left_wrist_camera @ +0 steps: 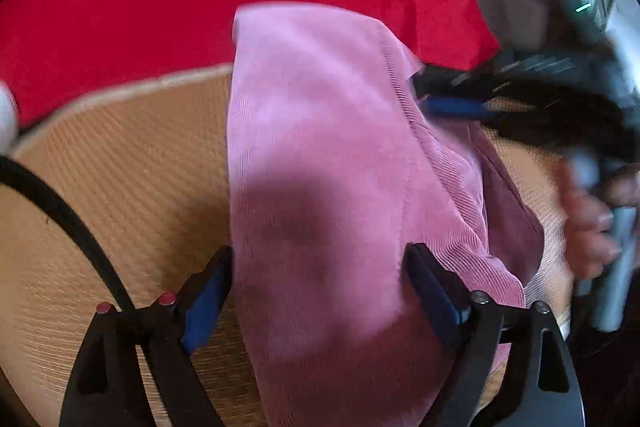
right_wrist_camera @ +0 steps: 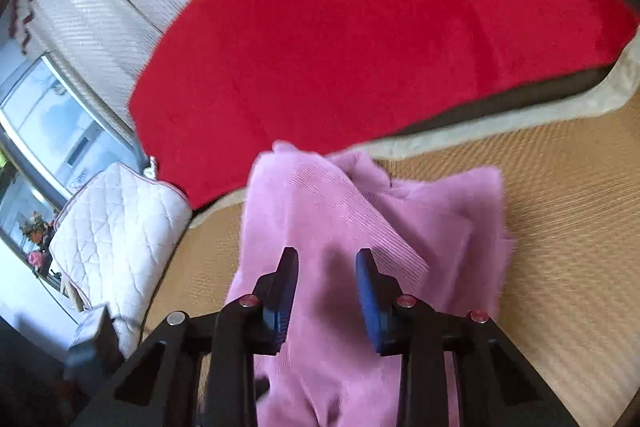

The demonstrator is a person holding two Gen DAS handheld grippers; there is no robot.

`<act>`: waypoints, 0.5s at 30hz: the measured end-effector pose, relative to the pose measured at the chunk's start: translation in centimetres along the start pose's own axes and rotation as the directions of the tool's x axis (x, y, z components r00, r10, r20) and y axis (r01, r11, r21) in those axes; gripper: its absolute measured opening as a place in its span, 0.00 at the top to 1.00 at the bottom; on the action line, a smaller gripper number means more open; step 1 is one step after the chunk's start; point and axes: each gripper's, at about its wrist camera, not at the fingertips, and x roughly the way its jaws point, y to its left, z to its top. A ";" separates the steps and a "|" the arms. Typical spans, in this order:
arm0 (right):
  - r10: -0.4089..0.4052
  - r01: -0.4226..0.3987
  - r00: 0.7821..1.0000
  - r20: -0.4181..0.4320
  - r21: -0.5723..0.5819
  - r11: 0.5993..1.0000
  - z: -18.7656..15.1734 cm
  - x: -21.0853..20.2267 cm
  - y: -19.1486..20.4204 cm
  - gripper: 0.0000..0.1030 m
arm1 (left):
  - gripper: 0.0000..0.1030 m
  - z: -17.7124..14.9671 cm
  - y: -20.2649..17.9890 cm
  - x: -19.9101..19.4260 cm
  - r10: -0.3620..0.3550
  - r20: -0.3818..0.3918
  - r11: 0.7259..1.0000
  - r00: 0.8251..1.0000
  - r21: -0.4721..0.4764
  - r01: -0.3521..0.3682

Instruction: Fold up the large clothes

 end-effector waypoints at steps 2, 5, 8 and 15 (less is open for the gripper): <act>-0.078 0.082 0.994 -0.079 0.043 0.996 0.4 3.4 -1.8 0.71 | 0.10 0.3 0.8 1.7 -0.079 -0.044 0.995 0.996 -0.070 0.076; -0.083 0.090 0.993 -0.083 0.091 0.992 0.8 5.2 -3.0 0.72 | 0.08 0.8 0.9 1.9 -0.084 -0.050 0.994 0.995 -0.080 0.080; -0.093 0.102 0.992 -0.084 0.103 0.989 0.8 4.8 -2.5 0.72 | 0.09 1.2 2.0 0.8 -0.111 -0.071 0.986 0.991 -0.129 0.102; -0.062 0.061 0.997 0.047 0.010 0.998 1.4 -1.4 -0.4 0.69 | 0.09 0.8 3.2 -3.7 -0.060 -0.012 0.996 0.998 -0.073 0.059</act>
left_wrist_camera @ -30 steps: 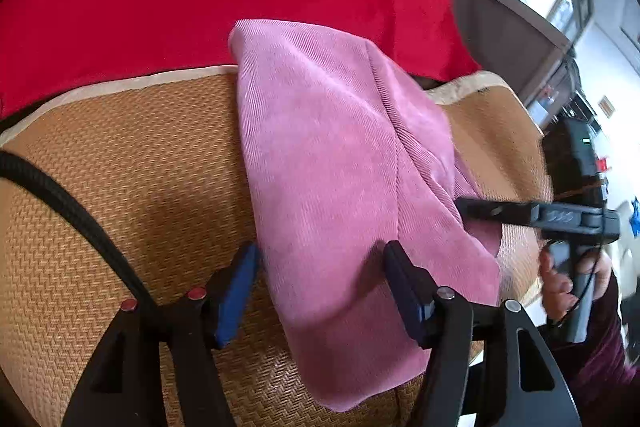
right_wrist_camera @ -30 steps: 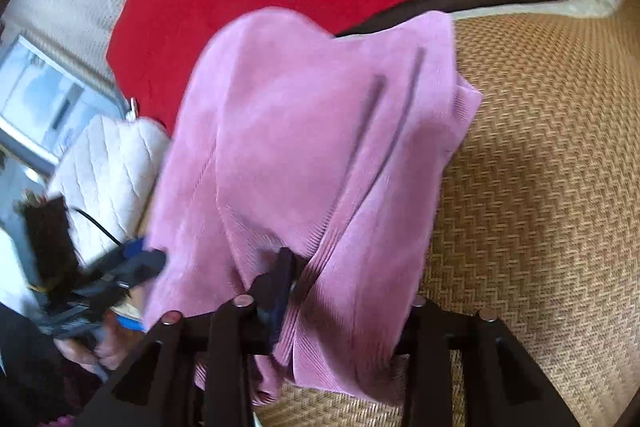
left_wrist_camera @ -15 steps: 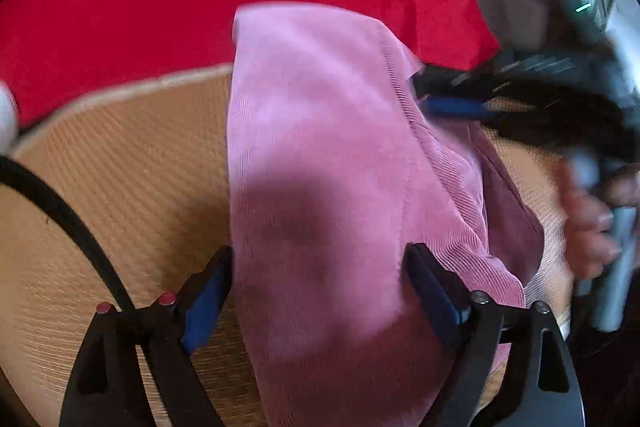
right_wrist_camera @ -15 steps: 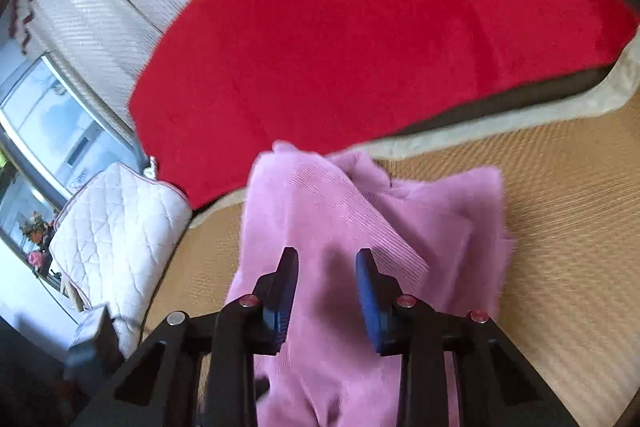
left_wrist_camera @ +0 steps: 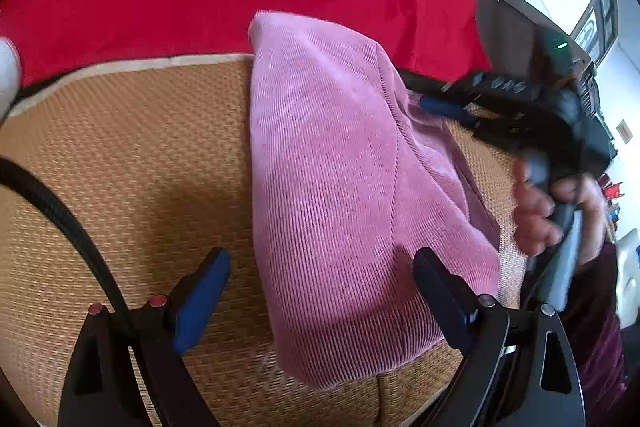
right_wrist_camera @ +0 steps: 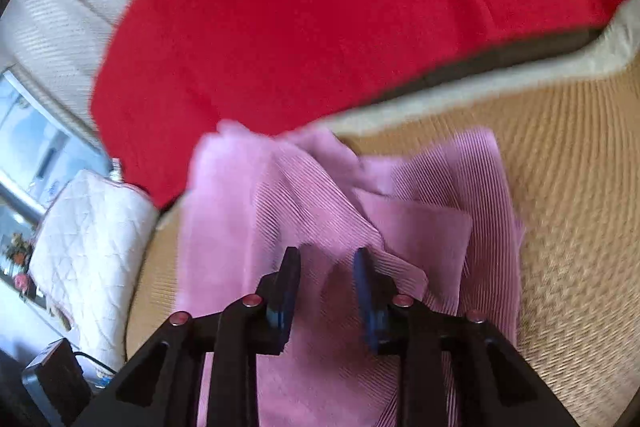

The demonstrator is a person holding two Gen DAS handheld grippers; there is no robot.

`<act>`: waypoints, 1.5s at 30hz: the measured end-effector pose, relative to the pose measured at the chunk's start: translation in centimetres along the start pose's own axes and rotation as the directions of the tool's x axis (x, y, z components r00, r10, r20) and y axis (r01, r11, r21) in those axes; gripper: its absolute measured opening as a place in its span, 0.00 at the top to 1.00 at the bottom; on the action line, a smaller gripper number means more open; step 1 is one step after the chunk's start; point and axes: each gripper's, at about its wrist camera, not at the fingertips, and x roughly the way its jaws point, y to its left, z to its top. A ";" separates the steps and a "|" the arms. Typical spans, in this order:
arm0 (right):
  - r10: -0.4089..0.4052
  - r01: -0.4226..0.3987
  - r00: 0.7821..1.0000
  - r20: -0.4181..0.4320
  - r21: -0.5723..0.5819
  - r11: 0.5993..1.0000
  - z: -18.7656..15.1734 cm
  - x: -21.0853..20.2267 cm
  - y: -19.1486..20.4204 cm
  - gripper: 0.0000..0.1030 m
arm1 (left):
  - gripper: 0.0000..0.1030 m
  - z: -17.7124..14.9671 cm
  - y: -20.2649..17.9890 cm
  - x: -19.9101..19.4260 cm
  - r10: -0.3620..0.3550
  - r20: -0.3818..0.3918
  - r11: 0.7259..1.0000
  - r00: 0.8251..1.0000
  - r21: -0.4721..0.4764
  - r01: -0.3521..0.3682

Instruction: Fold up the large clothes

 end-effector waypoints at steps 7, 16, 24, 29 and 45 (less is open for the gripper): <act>0.129 -0.130 0.992 -0.019 -0.114 0.985 1.3 -0.8 5.1 0.69 | 0.08 -0.8 1.4 3.3 -0.042 -0.088 0.999 0.995 -0.037 0.039; 0.100 -0.098 0.982 -0.162 0.020 0.995 2.0 7.7 0.7 0.73 | 0.07 0.1 1.5 2.6 -0.036 -0.044 0.998 0.998 -0.045 0.034; 0.067 -0.076 0.993 -0.096 -0.098 0.992 0.4 0.7 3.4 0.70 | 0.07 -1.1 -0.4 0.1 0.106 0.060 0.992 0.993 0.069 -0.110; 0.066 -0.074 0.996 -0.063 -0.136 0.988 -2.2 -3.1 4.5 0.70 | 0.07 -2.3 -1.4 -1.1 0.155 0.098 0.983 0.983 0.088 -0.164; -0.018 -0.012 0.985 -0.171 -0.173 0.985 -5.2 0.8 2.3 0.71 | 0.07 -3.0 -3.5 -0.7 0.225 0.125 0.958 0.966 0.151 -0.242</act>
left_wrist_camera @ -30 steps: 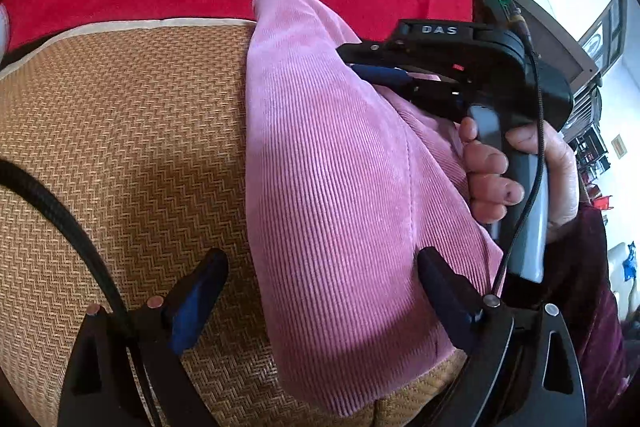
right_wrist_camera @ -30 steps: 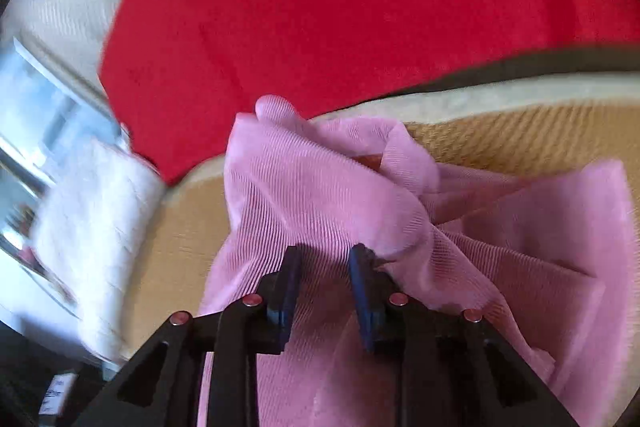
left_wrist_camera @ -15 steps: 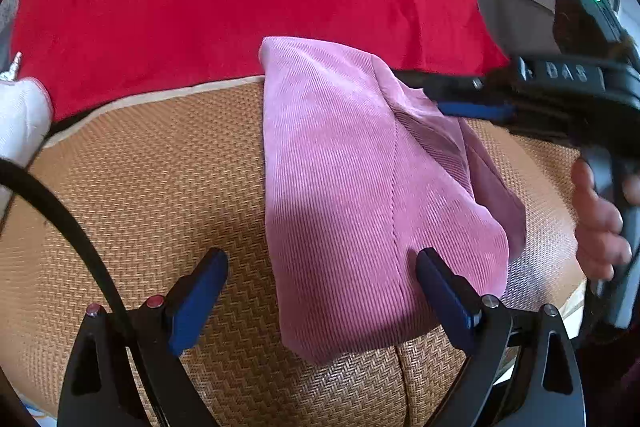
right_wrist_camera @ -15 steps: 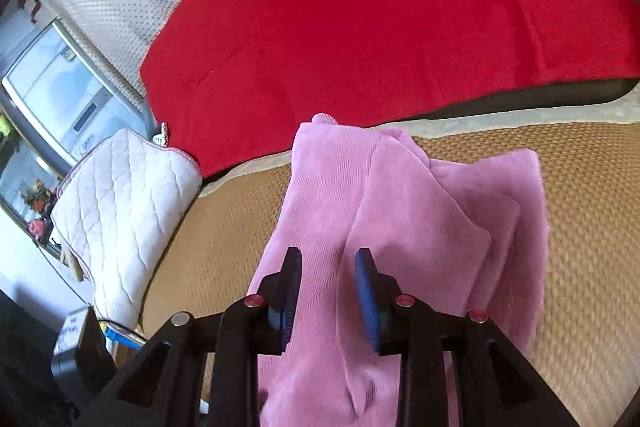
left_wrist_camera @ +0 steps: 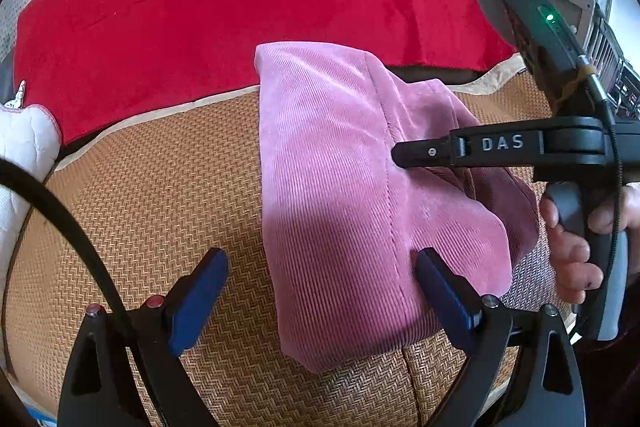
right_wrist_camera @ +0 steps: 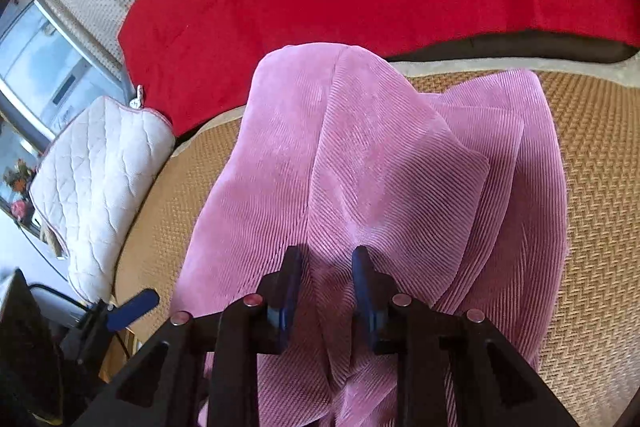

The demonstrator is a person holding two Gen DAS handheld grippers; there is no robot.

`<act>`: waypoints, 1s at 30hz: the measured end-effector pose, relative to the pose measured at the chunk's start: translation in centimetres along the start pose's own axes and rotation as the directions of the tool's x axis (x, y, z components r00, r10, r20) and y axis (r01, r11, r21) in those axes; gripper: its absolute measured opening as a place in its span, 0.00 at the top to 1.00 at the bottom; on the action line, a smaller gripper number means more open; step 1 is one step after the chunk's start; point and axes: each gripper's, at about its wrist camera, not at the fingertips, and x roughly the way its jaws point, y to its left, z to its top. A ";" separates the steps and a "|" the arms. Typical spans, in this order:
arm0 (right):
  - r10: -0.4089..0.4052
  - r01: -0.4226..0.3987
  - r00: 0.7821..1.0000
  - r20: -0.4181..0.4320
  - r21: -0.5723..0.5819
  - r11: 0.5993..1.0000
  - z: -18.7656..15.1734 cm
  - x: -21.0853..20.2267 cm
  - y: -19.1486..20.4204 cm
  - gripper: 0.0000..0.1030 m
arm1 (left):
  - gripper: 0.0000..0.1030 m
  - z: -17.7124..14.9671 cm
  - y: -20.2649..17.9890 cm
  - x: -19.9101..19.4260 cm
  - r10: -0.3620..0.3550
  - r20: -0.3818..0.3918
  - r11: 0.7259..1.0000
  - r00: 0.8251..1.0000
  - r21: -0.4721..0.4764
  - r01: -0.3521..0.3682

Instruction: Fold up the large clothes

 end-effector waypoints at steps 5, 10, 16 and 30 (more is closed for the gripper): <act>0.000 0.002 0.999 0.047 -0.036 0.999 0.3 -2.3 0.7 0.71 | 0.07 0.5 0.3 -1.4 -0.013 0.018 1.000 1.000 0.001 0.013; 0.027 -0.023 0.991 0.131 -0.036 0.999 0.3 -5.4 0.9 0.70 | 0.07 1.9 2.2 -5.3 -0.059 0.134 0.997 0.989 -0.038 0.065; -0.016 0.014 0.993 0.117 0.017 1.000 0.5 -4.7 -0.1 0.70 | 0.07 1.8 5.1 -2.1 0.098 0.061 0.993 0.993 -0.079 -0.093; -0.073 0.077 0.992 0.102 -0.037 0.996 -0.8 -6.5 1.6 0.70 | 0.08 1.2 3.7 -0.3 0.171 0.021 0.985 0.985 -0.031 -0.170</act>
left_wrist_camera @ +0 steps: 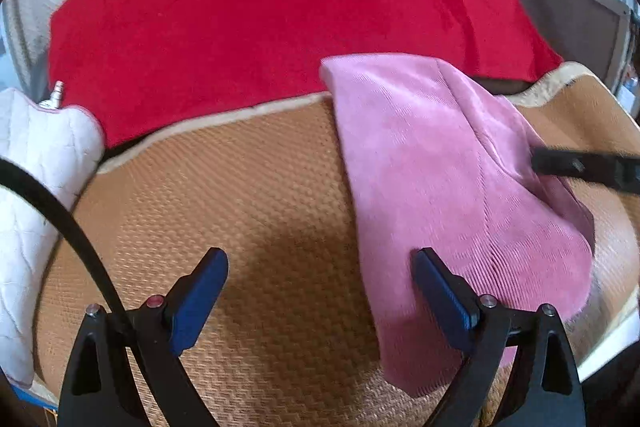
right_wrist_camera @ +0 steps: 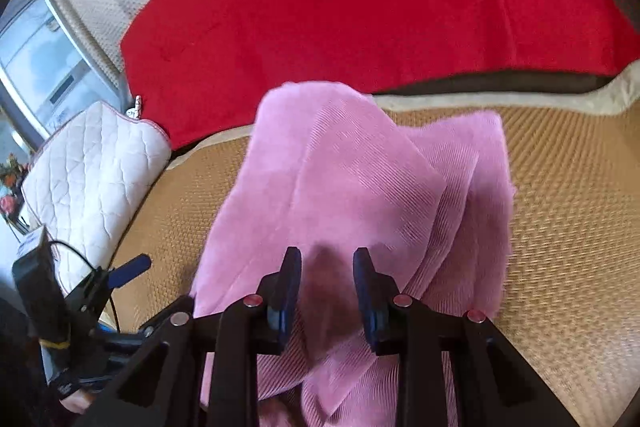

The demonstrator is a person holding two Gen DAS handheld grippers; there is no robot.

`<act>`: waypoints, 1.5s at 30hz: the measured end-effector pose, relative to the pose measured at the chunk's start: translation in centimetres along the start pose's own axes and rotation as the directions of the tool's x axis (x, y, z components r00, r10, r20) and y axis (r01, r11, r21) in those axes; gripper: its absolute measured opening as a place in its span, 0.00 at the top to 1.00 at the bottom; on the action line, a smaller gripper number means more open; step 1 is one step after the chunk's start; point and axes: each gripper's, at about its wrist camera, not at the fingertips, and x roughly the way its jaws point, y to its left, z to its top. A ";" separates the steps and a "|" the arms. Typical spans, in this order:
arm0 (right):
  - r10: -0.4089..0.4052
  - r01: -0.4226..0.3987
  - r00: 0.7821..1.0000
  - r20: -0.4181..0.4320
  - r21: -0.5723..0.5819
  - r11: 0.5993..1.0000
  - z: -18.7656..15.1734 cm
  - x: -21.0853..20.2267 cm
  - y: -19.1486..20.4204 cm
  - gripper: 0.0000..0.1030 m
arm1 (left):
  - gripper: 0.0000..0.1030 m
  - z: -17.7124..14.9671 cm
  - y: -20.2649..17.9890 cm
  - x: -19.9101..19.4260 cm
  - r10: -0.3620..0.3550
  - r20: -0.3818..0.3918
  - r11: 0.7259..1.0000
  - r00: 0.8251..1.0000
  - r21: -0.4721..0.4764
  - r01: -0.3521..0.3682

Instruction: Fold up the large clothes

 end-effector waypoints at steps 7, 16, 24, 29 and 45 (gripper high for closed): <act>-0.037 0.031 0.991 -0.131 -0.050 0.998 -2.5 3.4 0.8 0.70 | 0.08 -0.3 -0.4 1.8 0.023 -0.023 0.999 0.999 0.026 -0.023; -0.051 0.052 0.998 0.021 -0.061 0.997 -0.9 -1.8 1.1 0.70 | 0.09 0.9 -0.6 -0.5 0.002 0.043 0.999 0.999 -0.039 -0.001; -0.109 0.115 0.979 0.171 -0.030 0.993 -0.8 -5.2 0.7 0.22 | 0.08 1.5 -1.6 -2.5 0.016 0.119 0.999 0.993 -0.031 -0.012; -0.138 0.136 0.977 0.160 0.019 0.990 -0.6 -5.2 -0.8 0.25 | 0.09 1.6 -2.3 -2.3 0.014 0.120 1.000 0.993 -0.024 -0.011; -0.163 0.162 0.985 0.054 0.034 0.986 -0.2 0.5 -1.8 0.61 | 0.09 1.5 -2.5 0.2 0.031 0.070 0.999 0.997 -0.014 -0.030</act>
